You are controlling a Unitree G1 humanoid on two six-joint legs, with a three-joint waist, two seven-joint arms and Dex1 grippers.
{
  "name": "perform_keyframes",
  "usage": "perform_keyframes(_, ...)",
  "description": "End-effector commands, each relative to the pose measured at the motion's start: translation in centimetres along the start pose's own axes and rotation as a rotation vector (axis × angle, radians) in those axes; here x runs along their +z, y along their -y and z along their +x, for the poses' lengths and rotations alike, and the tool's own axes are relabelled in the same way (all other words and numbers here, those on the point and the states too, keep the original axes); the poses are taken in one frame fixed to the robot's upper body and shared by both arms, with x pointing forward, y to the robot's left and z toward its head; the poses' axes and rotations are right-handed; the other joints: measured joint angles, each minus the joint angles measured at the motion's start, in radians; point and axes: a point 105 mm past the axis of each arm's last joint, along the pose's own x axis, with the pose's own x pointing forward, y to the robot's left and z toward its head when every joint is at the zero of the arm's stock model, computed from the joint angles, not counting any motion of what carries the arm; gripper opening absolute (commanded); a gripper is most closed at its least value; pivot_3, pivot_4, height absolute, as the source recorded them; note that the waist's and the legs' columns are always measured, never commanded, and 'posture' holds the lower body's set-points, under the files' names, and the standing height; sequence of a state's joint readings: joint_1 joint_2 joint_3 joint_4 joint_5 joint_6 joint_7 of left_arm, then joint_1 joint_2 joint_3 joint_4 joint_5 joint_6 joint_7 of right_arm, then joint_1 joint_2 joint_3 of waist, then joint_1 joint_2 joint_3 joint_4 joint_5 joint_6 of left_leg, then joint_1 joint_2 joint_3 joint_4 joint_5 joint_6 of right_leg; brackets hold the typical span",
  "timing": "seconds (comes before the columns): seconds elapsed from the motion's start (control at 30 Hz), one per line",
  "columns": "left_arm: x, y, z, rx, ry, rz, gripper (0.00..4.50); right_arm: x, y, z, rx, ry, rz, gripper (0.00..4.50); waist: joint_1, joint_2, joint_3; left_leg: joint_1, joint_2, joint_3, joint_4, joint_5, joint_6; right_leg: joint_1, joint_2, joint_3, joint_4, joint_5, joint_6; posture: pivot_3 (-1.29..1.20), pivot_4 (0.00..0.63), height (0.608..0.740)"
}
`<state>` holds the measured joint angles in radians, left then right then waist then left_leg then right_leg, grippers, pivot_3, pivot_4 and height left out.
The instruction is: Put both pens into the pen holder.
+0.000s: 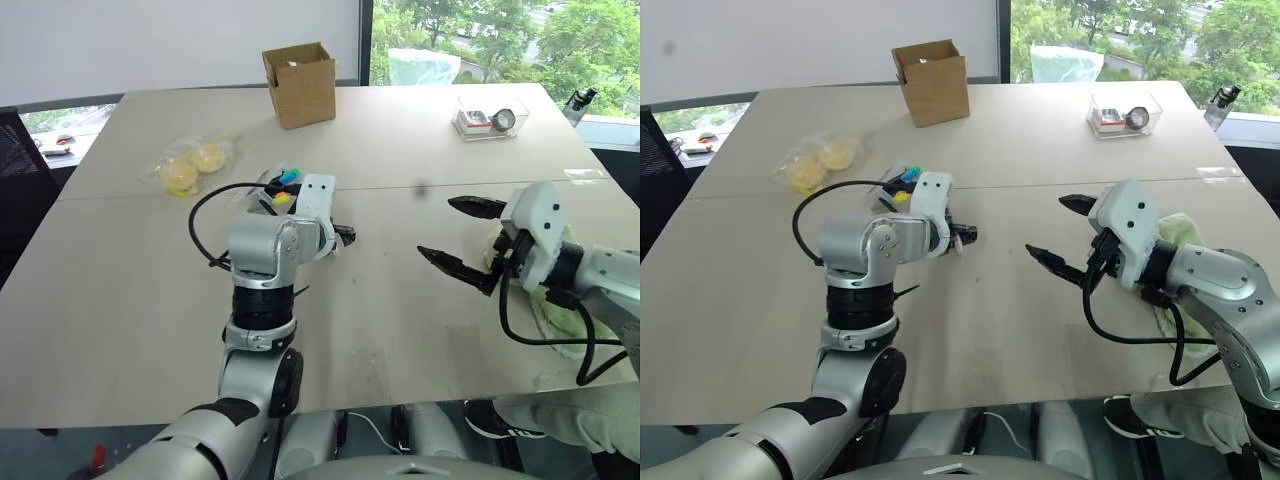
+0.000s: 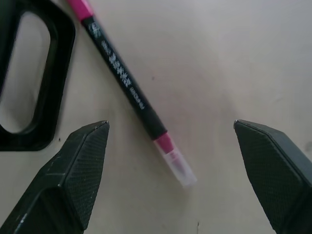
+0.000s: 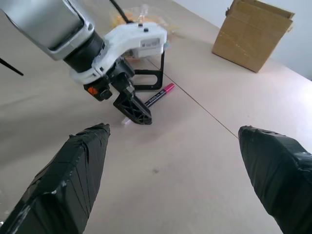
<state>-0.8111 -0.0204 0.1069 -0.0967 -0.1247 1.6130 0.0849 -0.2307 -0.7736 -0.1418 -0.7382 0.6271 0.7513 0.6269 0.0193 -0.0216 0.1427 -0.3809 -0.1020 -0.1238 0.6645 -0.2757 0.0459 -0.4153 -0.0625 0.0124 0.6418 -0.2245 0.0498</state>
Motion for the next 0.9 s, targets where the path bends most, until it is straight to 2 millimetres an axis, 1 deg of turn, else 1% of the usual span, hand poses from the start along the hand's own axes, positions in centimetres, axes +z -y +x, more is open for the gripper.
perform_keyframes(0.03, 0.5, 0.0, 0.2, 0.038, -0.015, -0.028, 4.20, 0.9, -0.7, -1.2, 0.028, -0.002, -0.032, 4.50, 0.002, 0.000, 0.000, 0.000, 0.000, 0.000, 0.000, 0.000, 0.000, 0.000, 0.000, 0.000, 0.000, 0.000, 0.000, 0.00, 0.150, 0.740)
perform_keyframes(0.1, 0.4, 0.1, 0.4, 0.045, -0.033, -0.040, 4.20, 0.7, -1.1, -1.8, 0.053, -0.022, -0.030, 4.50, 0.007, -0.001, 0.000, 0.000, 0.000, 0.000, 0.000, 0.000, 0.000, 0.000, 0.000, 0.000, 0.000, 0.000, 0.000, 0.00, 0.150, 0.740)
perform_keyframes(0.17, 0.2, 0.0, 0.8, 0.066, -0.057, -0.051, 4.20, 0.2, -1.0, -2.6, 0.061, -0.071, -0.039, 4.50, 0.010, -0.001, 0.000, 0.000, 0.000, 0.000, 0.001, 0.000, 0.000, 0.000, 0.000, 0.000, 0.000, 0.000, 0.000, 0.00, 0.150, 0.740)
perform_keyframes(0.2, 0.1, 0.0, 0.9, 0.064, -0.066, -0.049, 3.97, -0.1, -0.9, -3.0, 0.060, -0.095, -0.045, 4.50, 0.011, -0.001, 0.000, 0.000, 0.000, 0.001, 0.001, 0.000, 0.000, 0.001, 0.000, 0.000, 0.000, 0.000, 0.000, 0.00, 0.150, 0.740)
perform_keyframes(0.27, 0.0, 0.3, 1.0, 0.049, -0.076, -0.043, 3.38, -0.4, -0.7, -3.5, 0.053, -0.121, -0.051, 4.50, 0.016, -0.001, 0.000, 0.001, 0.000, 0.001, 0.001, 0.000, 0.000, 0.001, 0.000, 0.000, 0.000, 0.000, 0.001, 0.00, 0.150, 0.740)
perform_keyframes(0.3, 0.0, 0.4, 1.1, 0.044, -0.076, -0.033, 2.86, -0.5, -0.6, -3.7, 0.047, -0.129, -0.053, 4.50, 0.016, -0.001, 0.000, 0.001, 0.000, 0.001, 0.001, 0.000, 0.000, 0.001, 0.000, 0.000, 0.000, 0.000, 0.001, 0.00, 0.150, 0.740)
perform_keyframes(0.33, -0.1, 0.4, 1.1, 0.039, -0.077, -0.026, 2.54, -0.6, -0.5, -3.9, 0.041, -0.134, -0.054, 4.50, 0.017, -0.001, 0.000, 0.001, 0.000, 0.001, 0.001, 0.000, 0.000, 0.001, 0.000, 0.000, 0.001, 0.000, 0.001, 0.00, 0.150, 0.740)
perform_keyframes(0.4, -0.4, 0.2, 1.1, 0.036, -0.084, -0.013, 1.51, -0.8, -0.4, -4.2, 0.032, -0.138, -0.052, 4.50, 0.021, -0.001, 0.000, 0.001, 0.000, 0.001, 0.001, 0.000, 0.000, 0.001, 0.000, 0.000, 0.001, 0.000, 0.001, 0.00, 0.150, 0.740)
perform_keyframes(0.43, -0.6, 0.0, 1.1, 0.029, -0.085, 0.000, 1.34, -1.0, -0.4, -4.3, 0.026, -0.138, -0.047, 4.50, 0.022, -0.001, 0.000, 0.001, 0.000, 0.001, 0.001, 0.000, 0.000, 0.001, 0.000, 0.000, 0.001, 0.000, 0.001, 0.00, 0.150, 0.740)
perform_keyframes(0.47, -0.7, -0.2, 1.1, 0.022, -0.083, 0.017, 0.85, -1.1, -0.4, -4.3, 0.022, -0.138, -0.044, 4.50, 0.022, -0.001, 0.000, 0.001, 0.000, 0.001, 0.001, 0.000, 0.000, 0.001, 0.000, 0.000, 0.001, 0.000, 0.001, 0.00, 0.150, 0.740)
perform_keyframes(0.53, -1.2, -0.5, 0.8, -0.010, -0.075, 0.062, 0.08, -1.4, -0.5, -4.4, 0.019, -0.137, -0.041, 4.50, 0.021, -0.001, 0.000, 0.001, 0.000, 0.001, 0.001, 0.000, 0.000, 0.001, 0.000, 0.001, 0.000, 0.000, 0.001, 0.00, 0.150, 0.740)
perform_keyframes(0.57, -1.4, -0.4, 0.5, -0.065, -0.064, 0.095, 0.01, -1.5, -0.5, -4.4, 0.017, -0.135, -0.039, 4.50, 0.021, -0.001, 0.000, 0.001, 0.000, 0.001, 0.001, 0.000, 0.000, 0.001, 0.000, 0.001, 0.000, 0.000, 0.001, 0.00, 0.150, 0.740)
perform_keyframes(0.67, -2.6, -0.5, -1.3, -0.226, -0.042, 0.211, 0.01, -1.7, -0.6, -4.5, 0.010, -0.130, -0.034, 4.50, 0.011, 0.000, 0.000, 0.001, 0.000, 0.001, 0.000, -0.001, -0.001, 0.001, 0.000, 0.002, 0.001, 0.000, 0.001, 0.00, 0.150, 0.740)
perform_keyframes(0.77, -3.8, 0.0, -4.1, -0.461, 0.047, 0.383, 0.01, -1.9, -0.3, -4.6, -0.017, -0.125, -0.037, 4.50, -0.006, 0.000, 0.000, 0.001, 0.001, 0.001, 0.000, -0.001, -0.001, 0.000, 0.001, 0.002, 0.001, 0.000, 0.001, 0.00, 0.150, 0.740)
perform_keyframes(0.83, -5.4, -1.7, -5.4, -0.483, 0.013, 0.529, 0.01, -2.0, -0.3, -4.6, -0.021, -0.122, -0.032, 4.50, -0.005, 0.001, 0.001, 0.002, 0.001, 0.001, -0.001, -0.001, -0.002, 0.000, 0.000, 0.003, 0.000, 0.000, 0.000, 0.00, 0.150, 0.740)
perform_keyframes(0.9, -6.5, -3.8, -6.2, -0.467, -0.024, 0.658, 0.01, -2.0, -0.5, -4.5, -0.012, -0.119, -0.026, 4.50, -0.005, 0.000, 0.001, 0.001, 0.001, 0.001, -0.001, -0.001, -0.002, 0.000, 0.000, 0.002, 0.000, 0.000, 0.000, 0.00, 0.150, 0.740)
